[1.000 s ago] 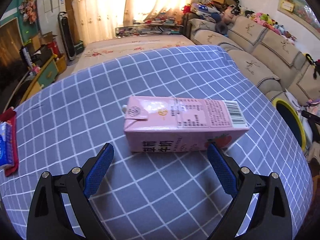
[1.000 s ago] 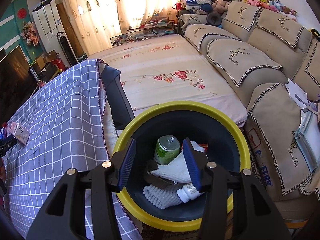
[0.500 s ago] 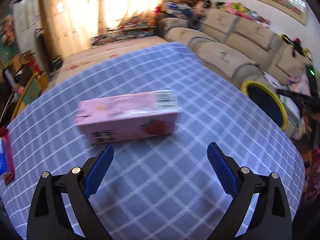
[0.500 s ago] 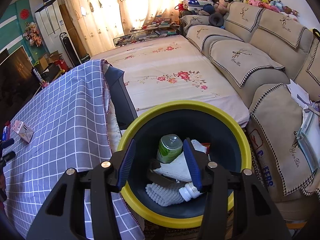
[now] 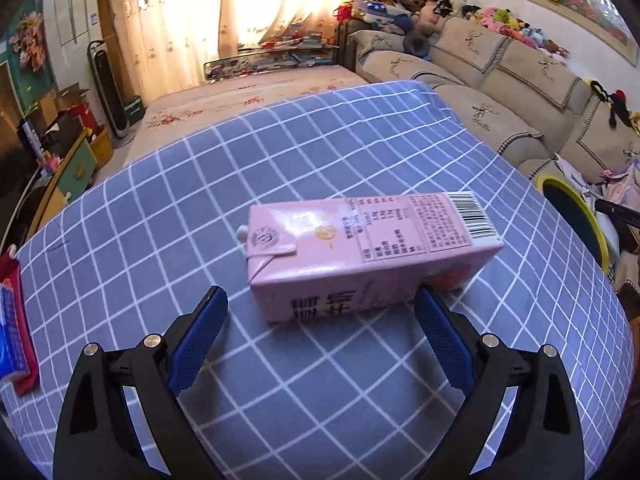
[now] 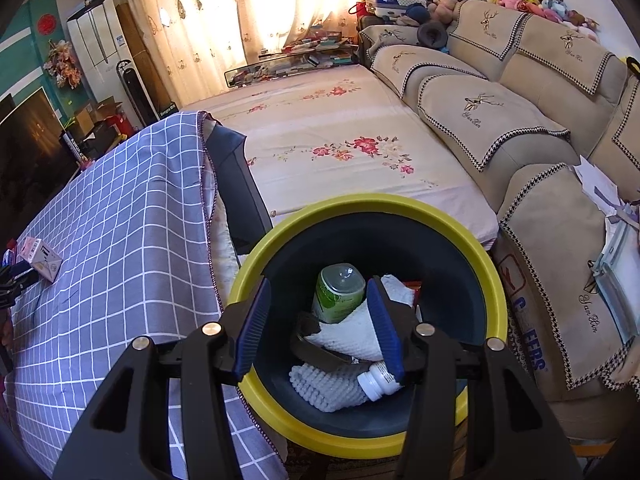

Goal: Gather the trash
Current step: 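Approach and grasp the pink strawberry milk carton with the left gripper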

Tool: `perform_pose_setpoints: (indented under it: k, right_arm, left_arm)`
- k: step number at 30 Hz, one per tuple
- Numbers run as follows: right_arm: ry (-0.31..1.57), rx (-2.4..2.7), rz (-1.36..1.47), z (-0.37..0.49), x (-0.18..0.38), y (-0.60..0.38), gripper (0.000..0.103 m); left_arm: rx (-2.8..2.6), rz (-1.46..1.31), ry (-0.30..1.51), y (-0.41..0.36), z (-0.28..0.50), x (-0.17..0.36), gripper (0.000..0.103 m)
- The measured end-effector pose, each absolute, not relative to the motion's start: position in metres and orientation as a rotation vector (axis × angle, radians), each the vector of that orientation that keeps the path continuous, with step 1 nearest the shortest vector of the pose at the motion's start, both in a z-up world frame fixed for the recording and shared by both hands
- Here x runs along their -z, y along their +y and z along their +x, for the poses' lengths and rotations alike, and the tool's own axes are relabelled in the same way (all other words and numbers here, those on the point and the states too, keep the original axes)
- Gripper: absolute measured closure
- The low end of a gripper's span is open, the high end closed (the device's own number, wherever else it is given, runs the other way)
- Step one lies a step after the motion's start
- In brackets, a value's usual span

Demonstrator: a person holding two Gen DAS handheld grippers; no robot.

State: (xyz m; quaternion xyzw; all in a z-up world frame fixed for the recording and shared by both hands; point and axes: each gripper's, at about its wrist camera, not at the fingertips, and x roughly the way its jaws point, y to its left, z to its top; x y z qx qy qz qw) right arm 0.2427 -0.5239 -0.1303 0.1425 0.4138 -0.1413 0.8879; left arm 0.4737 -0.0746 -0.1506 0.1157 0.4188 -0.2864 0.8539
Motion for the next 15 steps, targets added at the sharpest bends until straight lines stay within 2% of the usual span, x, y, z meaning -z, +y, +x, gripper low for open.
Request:
perform_pose_setpoints:
  k: [8, 13, 15]
  right_arm:
    - [0.864, 0.285, 0.298, 0.242, 0.132, -0.523, 0.055]
    - [0.856, 0.282, 0.305, 0.240, 0.131, -0.524, 0.055]
    - [0.852, 0.281, 0.310, 0.238, 0.132, -0.525, 0.054]
  left_arm:
    - [0.738, 0.281, 0.879, -0.103, 0.446, 0.144, 0.010]
    - [0.916, 0.302, 0.909, -0.134, 0.396, 0.130, 0.010]
    - [0.972, 0.372, 0.865, -0.149, 0.369, 0.119, 0.010]
